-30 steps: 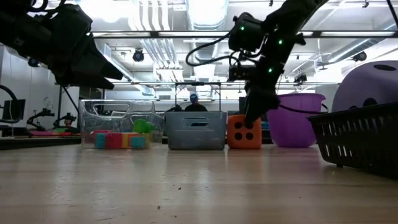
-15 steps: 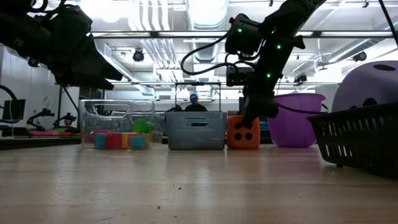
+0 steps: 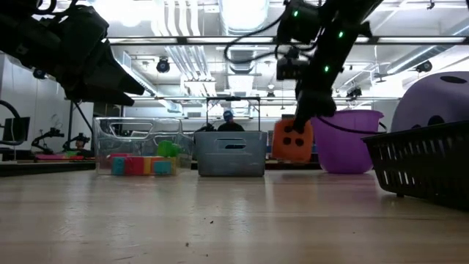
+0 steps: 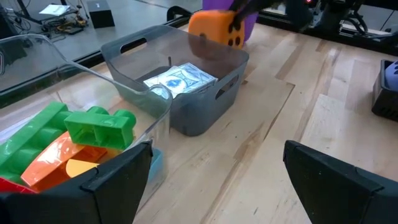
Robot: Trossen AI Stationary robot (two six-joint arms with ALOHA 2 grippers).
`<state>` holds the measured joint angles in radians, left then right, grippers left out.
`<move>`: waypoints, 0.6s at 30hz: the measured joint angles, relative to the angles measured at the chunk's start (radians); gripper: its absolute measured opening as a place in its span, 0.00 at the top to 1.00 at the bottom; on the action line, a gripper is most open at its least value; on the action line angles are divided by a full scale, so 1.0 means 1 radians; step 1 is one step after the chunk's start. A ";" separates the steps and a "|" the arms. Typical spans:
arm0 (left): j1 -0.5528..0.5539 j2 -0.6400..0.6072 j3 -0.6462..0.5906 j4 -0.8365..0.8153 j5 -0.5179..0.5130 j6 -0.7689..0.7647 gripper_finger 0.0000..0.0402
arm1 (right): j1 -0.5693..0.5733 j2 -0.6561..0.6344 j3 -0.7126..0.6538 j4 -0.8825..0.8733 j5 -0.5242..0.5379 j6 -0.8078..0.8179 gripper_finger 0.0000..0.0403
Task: Pick & Place Toys
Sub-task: Put the orange dice into the black bin
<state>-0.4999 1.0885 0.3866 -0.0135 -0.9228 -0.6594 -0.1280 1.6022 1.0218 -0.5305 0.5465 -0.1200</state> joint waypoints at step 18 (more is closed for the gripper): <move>0.000 0.000 0.000 0.000 0.000 0.000 0.09 | 0.100 -0.375 0.003 -0.174 -0.241 0.100 0.96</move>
<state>-0.4999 1.0885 0.3866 -0.0135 -0.9228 -0.6594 -0.0283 1.2272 1.0248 -0.7047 0.3055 -0.0199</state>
